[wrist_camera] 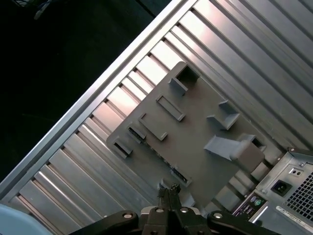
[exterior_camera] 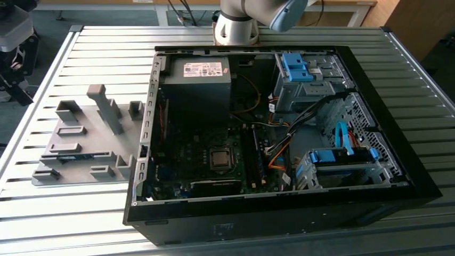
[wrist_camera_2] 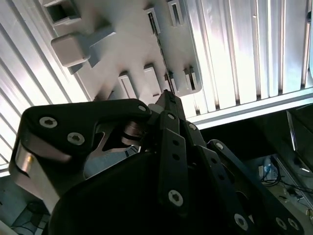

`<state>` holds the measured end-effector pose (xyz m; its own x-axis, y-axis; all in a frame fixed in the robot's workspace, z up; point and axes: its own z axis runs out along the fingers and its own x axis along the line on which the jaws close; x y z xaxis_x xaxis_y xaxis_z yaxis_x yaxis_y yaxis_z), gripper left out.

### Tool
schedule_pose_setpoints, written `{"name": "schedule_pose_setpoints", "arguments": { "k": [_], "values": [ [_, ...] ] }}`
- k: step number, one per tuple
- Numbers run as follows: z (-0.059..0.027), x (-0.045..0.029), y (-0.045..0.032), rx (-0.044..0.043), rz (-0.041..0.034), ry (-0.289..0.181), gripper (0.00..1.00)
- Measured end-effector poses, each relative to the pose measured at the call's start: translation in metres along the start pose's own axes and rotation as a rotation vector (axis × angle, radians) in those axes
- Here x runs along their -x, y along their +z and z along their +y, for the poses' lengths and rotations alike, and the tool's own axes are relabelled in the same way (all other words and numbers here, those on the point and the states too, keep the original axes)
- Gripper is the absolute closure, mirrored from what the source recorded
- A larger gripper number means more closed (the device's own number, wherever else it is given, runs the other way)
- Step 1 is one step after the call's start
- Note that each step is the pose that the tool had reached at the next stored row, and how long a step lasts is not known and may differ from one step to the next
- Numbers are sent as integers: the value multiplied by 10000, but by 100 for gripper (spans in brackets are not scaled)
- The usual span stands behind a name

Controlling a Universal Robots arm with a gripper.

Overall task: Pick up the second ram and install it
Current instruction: 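Pick up the second ram and move it above second insertion slot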

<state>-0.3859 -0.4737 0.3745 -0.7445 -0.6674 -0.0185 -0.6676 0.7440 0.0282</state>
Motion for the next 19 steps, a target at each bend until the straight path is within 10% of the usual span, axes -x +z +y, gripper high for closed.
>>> {"name": "schedule_pose_setpoints", "arguments": {
  "k": [19],
  "values": [
    [-5, -4, 0, 30, 46, -1619, 89]
  ]
}}
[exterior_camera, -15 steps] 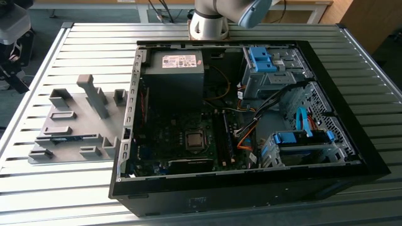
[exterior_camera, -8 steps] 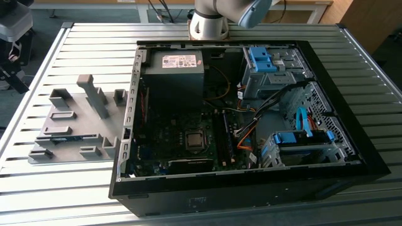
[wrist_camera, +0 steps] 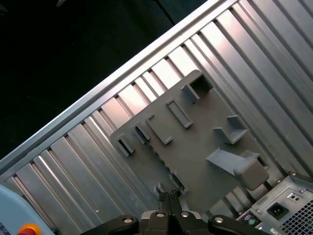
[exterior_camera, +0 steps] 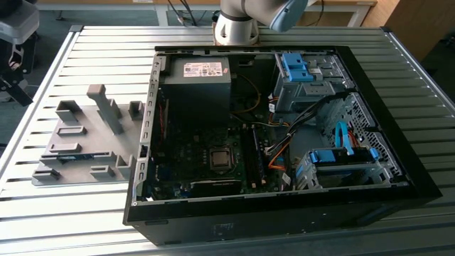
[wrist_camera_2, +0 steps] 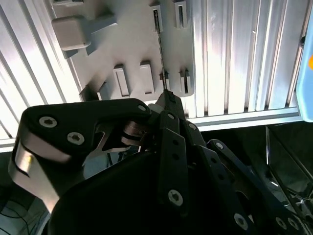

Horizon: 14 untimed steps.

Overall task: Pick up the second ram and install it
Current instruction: 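Pick up the second ram and move it above second insertion slot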

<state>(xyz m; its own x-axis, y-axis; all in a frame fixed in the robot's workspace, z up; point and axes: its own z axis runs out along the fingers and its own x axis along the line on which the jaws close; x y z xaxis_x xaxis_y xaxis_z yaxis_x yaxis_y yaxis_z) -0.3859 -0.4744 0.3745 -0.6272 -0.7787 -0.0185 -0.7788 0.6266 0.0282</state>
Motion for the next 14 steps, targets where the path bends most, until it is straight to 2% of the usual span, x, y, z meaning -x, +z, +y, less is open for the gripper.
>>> {"name": "schedule_pose_setpoints", "arguments": {
  "k": [14],
  "values": [
    [-5, -6, 0, 25, 39, -1371, 89]
  ]
}}
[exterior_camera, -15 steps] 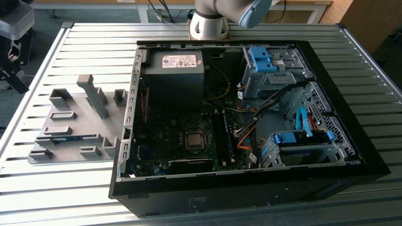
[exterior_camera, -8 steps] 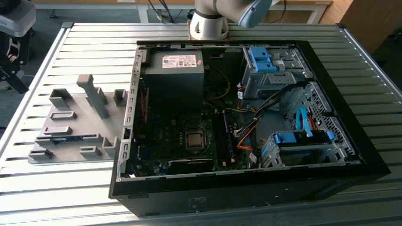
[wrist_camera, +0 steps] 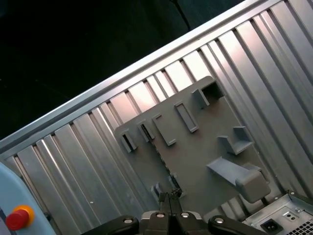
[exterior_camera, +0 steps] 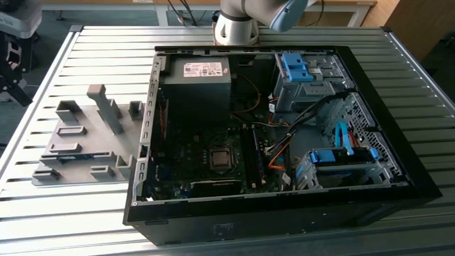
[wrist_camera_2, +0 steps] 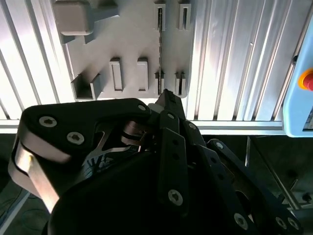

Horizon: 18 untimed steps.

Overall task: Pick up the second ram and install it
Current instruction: 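Pick up the second ram and move it above second insertion slot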

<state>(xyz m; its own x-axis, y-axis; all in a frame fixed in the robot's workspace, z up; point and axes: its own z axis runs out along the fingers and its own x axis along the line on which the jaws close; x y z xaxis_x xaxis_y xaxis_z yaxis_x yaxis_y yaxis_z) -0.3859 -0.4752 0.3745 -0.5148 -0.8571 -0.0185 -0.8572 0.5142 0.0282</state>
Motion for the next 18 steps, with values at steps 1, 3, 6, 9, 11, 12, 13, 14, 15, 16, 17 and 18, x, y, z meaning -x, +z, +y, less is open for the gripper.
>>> {"name": "schedule_pose_setpoints", "arguments": {
  "k": [1, 3, 6, 9, 11, 12, 13, 14, 15, 16, 17, 18],
  "values": [
    [0, 0, 0, 2, 3, -81, 89],
    [-1, -1, -1, 5, 8, -251, 89],
    [-1, -2, -1, 10, 15, -505, 89],
    [-2, -3, 0, 14, 22, -768, 89],
    [-2, -4, 0, 17, 27, -938, 89],
    [-2, -4, 0, 19, 29, -1022, 89],
    [-2, -4, 0, 20, 31, -1105, 89],
    [-2, -4, 0, 22, 34, -1189, 89],
    [-3, -5, 0, 24, 36, -1282, 89],
    [-3, -5, 0, 25, 38, -1371, 89],
    [-3, -5, 0, 27, 41, -1459, 89],
    [-3, -5, 0, 29, 43, -1545, 89]
  ]
}}
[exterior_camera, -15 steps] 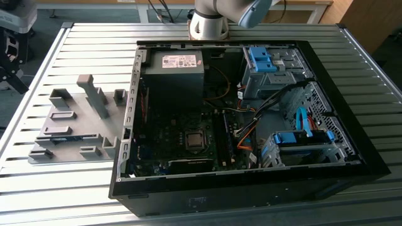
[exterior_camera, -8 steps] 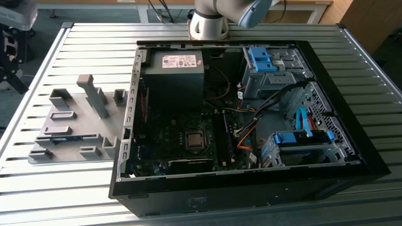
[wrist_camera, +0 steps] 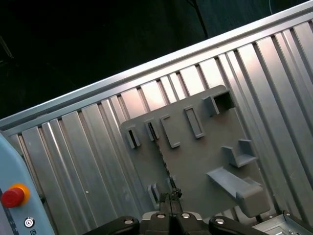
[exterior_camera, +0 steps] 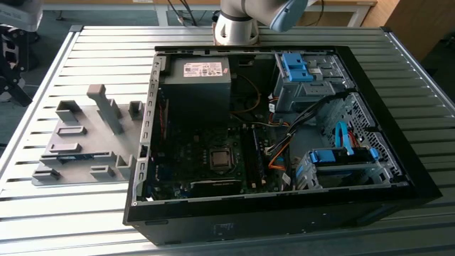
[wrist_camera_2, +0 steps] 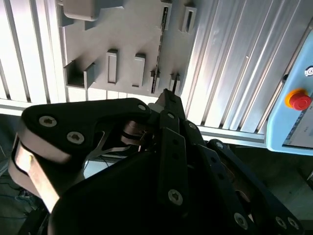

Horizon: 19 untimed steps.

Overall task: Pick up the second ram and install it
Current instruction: 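Pick up the second ram and move it above second insertion slot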

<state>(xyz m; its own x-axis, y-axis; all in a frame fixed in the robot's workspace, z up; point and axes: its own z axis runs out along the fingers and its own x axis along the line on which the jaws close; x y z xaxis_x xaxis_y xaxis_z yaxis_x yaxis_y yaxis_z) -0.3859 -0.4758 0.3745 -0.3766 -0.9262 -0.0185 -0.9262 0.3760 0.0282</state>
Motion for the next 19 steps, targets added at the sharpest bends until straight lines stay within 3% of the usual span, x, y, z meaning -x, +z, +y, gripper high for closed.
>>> {"name": "schedule_pose_setpoints", "arguments": {
  "k": [9, 19],
  "values": [
    [-2, -3, -1, 14, 21, -726, 89],
    [-2, -7, -1, 15, 23, -776, 89]
  ]
}}
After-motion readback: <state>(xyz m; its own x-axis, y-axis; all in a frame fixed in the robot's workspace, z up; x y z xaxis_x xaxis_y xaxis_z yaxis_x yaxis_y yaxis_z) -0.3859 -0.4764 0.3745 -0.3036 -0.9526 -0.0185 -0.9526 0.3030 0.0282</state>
